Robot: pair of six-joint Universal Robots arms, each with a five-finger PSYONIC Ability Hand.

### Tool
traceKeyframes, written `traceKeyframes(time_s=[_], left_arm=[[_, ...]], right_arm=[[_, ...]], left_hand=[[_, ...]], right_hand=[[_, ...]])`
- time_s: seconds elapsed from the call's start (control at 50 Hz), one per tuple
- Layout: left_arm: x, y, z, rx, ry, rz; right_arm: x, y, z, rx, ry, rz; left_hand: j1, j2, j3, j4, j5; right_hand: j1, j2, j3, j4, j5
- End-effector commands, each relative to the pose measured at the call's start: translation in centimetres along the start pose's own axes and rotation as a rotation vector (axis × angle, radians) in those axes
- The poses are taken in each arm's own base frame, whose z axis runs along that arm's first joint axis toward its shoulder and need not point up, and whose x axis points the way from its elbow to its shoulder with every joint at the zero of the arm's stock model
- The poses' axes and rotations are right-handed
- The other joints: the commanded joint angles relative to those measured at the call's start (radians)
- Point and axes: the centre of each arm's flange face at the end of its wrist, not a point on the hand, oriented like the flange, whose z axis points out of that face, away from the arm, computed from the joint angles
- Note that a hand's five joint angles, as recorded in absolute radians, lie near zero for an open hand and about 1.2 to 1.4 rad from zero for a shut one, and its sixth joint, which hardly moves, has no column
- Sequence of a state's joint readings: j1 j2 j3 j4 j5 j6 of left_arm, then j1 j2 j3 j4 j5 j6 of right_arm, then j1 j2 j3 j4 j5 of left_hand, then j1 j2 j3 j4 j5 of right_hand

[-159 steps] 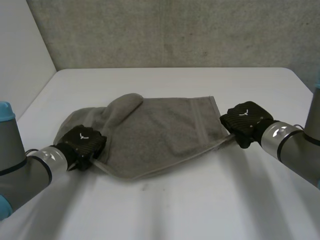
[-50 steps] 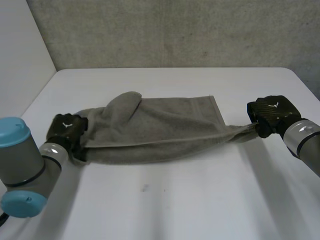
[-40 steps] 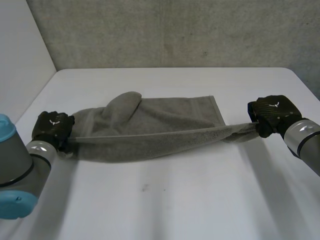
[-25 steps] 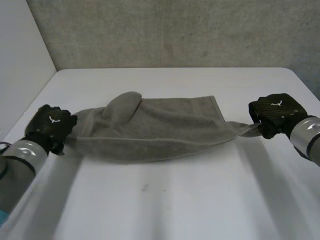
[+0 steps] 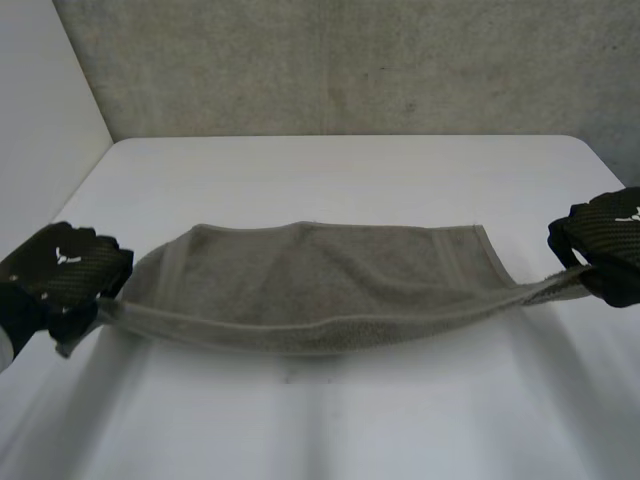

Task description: Fold the towel.

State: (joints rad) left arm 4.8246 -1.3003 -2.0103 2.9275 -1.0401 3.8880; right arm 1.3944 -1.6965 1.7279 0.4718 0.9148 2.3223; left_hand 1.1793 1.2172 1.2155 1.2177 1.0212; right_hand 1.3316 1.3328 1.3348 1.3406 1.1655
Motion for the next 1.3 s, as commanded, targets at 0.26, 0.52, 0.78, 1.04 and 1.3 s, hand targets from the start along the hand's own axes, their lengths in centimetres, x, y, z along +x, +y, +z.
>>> traceKeyframes(time_s=[0.26,0.52,0.78,1.04,1.3], left_arm=[[0.4,1.7,11.4,0.014,0.066,0.027],[-1.4,1.5,21.6,0.077,-0.050,-0.056],[-2.3,2.2,25.8,0.105,-0.106,-0.043],[-1.0,2.3,27.7,0.134,-0.095,-0.031],[0.3,2.4,27.9,0.104,-0.073,-0.031]], right_arm=[[2.0,1.5,11.2,-0.104,0.026,0.011],[2.0,1.3,19.8,-0.032,0.173,0.029],[1.1,2.2,24.4,-0.009,0.221,-0.007],[1.0,3.0,26.6,0.012,0.247,-0.024],[0.5,3.1,27.6,0.021,0.269,-0.067]], left_hand=[[0.217,0.179,0.181,0.179,0.200],[0.217,0.179,0.181,0.179,0.200],[0.217,0.179,0.181,0.179,0.200],[0.217,0.179,0.181,0.179,0.200],[-1.005,-1.043,-1.041,-1.043,-1.021]], right_hand=[[0.065,0.063,0.061,0.056,0.056],[0.065,0.063,0.061,0.056,0.056],[0.065,0.063,0.061,0.056,0.056],[0.065,0.063,0.061,0.056,0.056],[-1.157,-1.158,-1.160,-1.166,-1.166]])
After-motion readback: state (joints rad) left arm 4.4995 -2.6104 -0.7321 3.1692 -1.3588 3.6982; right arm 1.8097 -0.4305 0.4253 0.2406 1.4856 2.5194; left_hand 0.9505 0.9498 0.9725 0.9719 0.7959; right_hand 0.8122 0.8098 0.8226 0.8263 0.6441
